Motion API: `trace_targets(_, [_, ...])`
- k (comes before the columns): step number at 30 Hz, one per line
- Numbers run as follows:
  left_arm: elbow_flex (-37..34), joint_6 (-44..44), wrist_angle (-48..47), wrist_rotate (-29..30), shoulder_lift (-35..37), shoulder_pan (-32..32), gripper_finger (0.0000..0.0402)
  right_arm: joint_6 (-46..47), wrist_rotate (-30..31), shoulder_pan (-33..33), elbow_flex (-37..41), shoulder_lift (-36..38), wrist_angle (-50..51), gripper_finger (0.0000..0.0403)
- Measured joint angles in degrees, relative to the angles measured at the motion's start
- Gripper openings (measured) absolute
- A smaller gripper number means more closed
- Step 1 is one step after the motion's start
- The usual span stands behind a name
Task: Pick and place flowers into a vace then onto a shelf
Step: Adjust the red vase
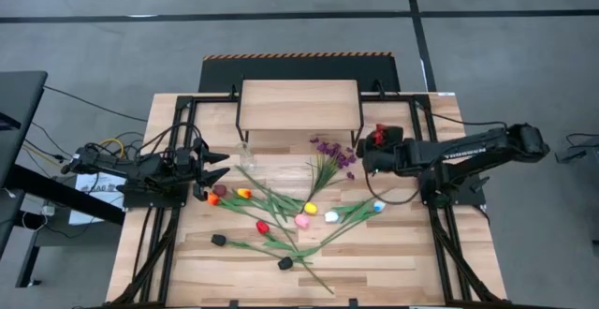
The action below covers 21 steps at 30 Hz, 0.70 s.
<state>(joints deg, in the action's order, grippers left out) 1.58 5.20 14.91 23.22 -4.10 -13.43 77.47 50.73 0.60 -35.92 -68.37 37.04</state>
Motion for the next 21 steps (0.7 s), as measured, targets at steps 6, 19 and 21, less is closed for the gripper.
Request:
trace_targets(6, [0.0,0.5,-0.5,-0.1,0.0,0.0,0.0187,5.2,5.8,6.8,0.0,-5.6,0.8,0.0224])
trace_targets(19, [0.0,1.1,-0.5,-0.3,0.0,0.0,0.0187,17.5,7.7,9.2,0.0,-21.0,-0.1,0.0225])
trace_targets(21, [0.0,1.1,-0.5,-0.4,0.0,0.0,0.0187,17.3,7.7,9.7,0.0,-22.1,-0.7,0.0225])
